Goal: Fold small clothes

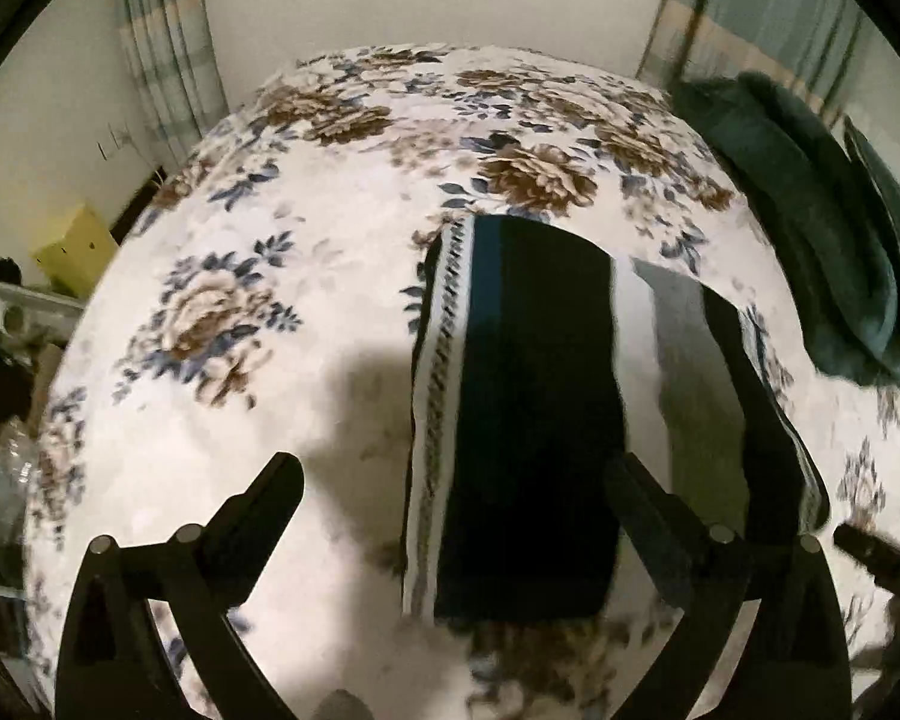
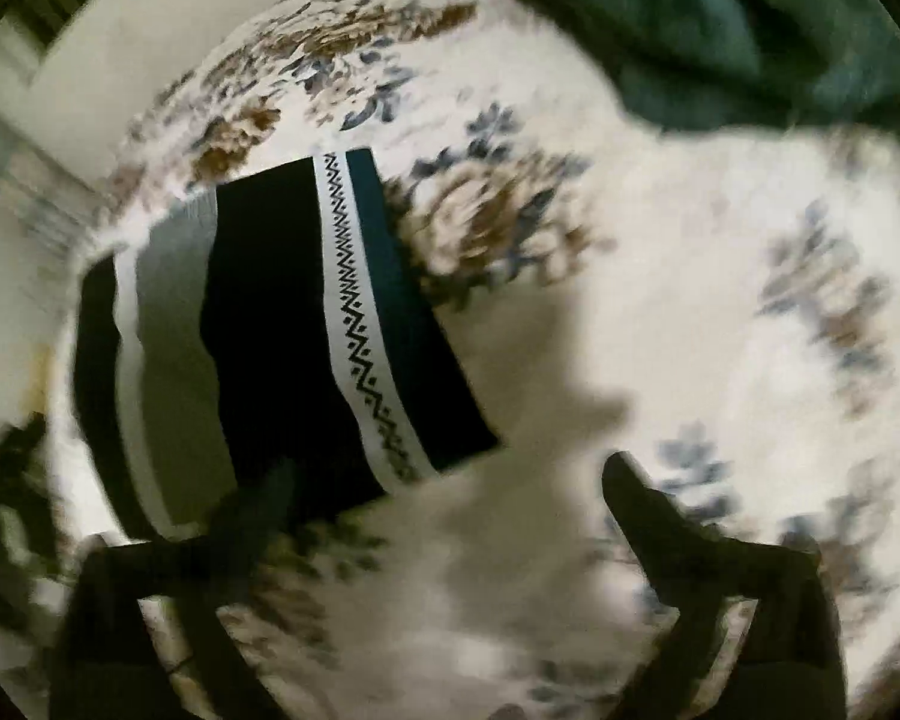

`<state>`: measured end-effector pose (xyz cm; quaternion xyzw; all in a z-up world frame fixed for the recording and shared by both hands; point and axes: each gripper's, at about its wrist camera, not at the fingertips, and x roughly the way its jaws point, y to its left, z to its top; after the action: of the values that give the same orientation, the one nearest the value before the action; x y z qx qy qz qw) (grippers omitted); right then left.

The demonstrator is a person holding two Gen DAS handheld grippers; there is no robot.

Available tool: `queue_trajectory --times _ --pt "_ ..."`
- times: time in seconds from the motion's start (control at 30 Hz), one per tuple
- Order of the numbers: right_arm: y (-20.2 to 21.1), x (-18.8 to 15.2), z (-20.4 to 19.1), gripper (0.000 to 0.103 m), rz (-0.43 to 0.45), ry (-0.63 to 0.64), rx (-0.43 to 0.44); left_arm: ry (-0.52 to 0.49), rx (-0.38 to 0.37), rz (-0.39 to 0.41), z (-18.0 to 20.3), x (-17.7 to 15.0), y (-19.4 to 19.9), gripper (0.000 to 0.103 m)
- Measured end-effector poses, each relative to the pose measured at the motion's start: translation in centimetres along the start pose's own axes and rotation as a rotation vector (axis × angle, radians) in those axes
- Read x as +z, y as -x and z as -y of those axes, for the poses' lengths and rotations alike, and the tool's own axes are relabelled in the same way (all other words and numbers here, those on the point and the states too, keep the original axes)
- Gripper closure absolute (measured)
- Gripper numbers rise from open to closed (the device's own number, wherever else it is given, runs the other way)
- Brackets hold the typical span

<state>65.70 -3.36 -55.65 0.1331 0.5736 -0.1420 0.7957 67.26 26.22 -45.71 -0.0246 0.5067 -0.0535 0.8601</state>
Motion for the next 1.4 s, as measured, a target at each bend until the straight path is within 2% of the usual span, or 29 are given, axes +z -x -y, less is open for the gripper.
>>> queue_trajectory --times 0.1,0.23,0.3,0.63,0.83,1.07,1.4 --pt "5.3 -1.3 -0.6 0.0 0.067 0.073 -0.086 -0.013 0.015 0.016 1.1 -1.1 3.5 0.0" --pt "12.6 -3.3 0.1 0.0 0.14 0.125 -0.112 0.0 0.007 0.033 2.1 -2.4 9.0 0.0" --pt "16.3 -4.4 0.5 0.0 0.172 0.139 -0.11 0.006 -0.009 0.043 2.7 -3.1 12.4 0.0" --pt "35.6 -11.4 3.1 0.0 0.32 0.184 -0.09 -0.041 0.01 0.174 5.3 -6.8 30.3 0.0" --pt "45.8 -15.8 3.5 0.0 0.414 0.223 -0.059 -0.031 0.013 0.238 5.0 -9.0 38.4 0.0" --pt "54.4 -20.2 4.9 0.0 0.494 0.248 -0.024 -0.009 0.006 0.311 5.3 -12.1 46.3 0.0" --pt "62.2 -24.5 7.0 0.0 0.579 0.258 0.013 -0.012 0.0 0.362 6.1 -15.1 51.4 0.0"
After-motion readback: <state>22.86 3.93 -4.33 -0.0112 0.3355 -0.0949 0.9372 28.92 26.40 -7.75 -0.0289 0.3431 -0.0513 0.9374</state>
